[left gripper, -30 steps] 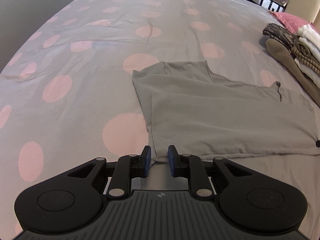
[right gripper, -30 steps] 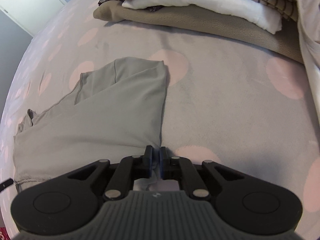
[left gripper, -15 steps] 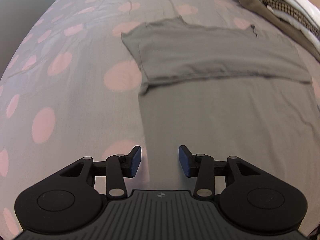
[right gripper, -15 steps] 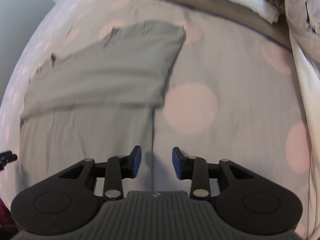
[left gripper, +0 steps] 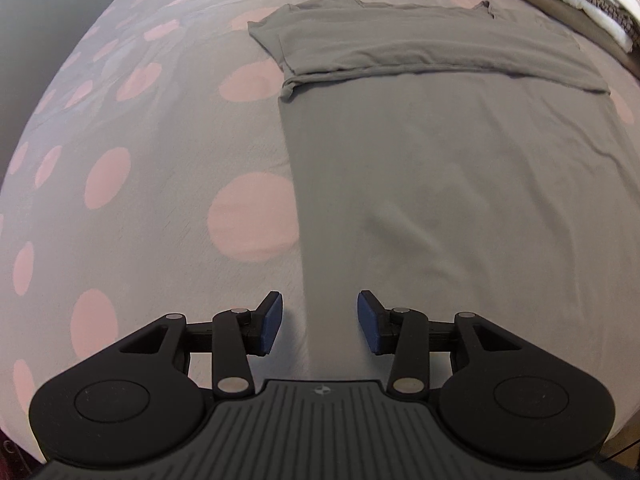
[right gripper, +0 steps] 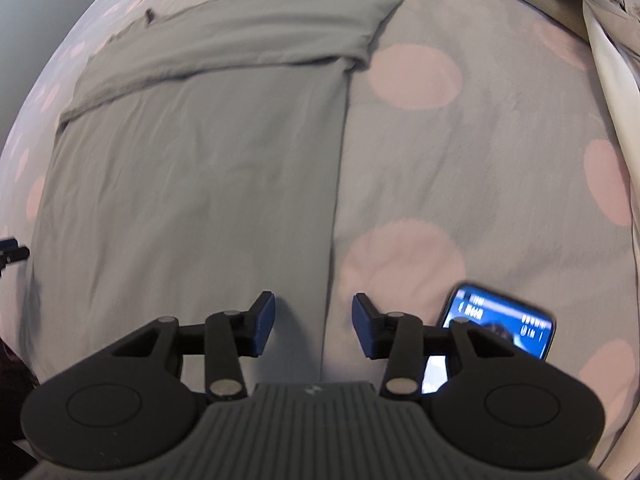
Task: Fold clothes
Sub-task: 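Move both open tools back over the folded shirt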
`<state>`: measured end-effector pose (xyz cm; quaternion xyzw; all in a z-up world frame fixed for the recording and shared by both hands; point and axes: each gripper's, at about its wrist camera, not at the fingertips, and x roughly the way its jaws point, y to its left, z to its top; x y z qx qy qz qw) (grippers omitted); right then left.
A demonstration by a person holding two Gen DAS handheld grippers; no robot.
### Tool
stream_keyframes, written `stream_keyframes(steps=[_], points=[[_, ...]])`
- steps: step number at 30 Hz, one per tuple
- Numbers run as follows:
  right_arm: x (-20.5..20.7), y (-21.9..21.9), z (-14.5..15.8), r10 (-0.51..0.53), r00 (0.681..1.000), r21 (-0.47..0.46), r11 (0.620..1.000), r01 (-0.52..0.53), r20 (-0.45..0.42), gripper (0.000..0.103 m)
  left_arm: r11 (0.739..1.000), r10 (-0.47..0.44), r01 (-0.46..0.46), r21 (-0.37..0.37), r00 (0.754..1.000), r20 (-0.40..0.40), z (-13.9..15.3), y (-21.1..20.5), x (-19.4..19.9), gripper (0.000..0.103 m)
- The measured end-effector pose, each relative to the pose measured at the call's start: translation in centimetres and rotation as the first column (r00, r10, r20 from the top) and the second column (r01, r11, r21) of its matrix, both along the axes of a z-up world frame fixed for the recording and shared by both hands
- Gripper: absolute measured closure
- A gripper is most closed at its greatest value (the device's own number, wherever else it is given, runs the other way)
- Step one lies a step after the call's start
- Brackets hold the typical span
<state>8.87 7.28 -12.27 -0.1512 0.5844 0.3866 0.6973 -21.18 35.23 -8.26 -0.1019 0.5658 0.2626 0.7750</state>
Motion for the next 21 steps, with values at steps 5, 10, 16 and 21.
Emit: stream_keyframes(steps=[5, 10, 16, 21], points=[[-2.6, -0.5, -0.2, 0.046, 0.999, -0.020, 0.999, -0.045, 0.026, 0.056, 1.000, -0.002, 0.002, 0.014, 0.999, -0.039, -1.1, -1.1, -1.4, 0.064], [-4.8, -0.4, -0.2, 0.082, 0.995, -0.047, 0.996, -0.079, 0.062, 0.059, 1.000, -0.005, 0.005, 0.018, 0.999, -0.041, -1.4, -1.6, -2.4, 0.064], [-6.9, 0.3, 0.2, 0.120, 0.986, -0.063, 0.992, -0.113, 0.117, 0.096, 0.999, -0.015, 0.014, -0.031, 1.000, -0.025, -1.3, -1.9, -2.5, 0.090], [-7.1, 0.2, 1.3, 0.116, 0.983, -0.049, 0.993, -0.110, 0.141, 0.098, 0.999, -0.018, 0.018, -0.037, 1.000, -0.010, -0.9, -2.1, -2.6, 0.103]])
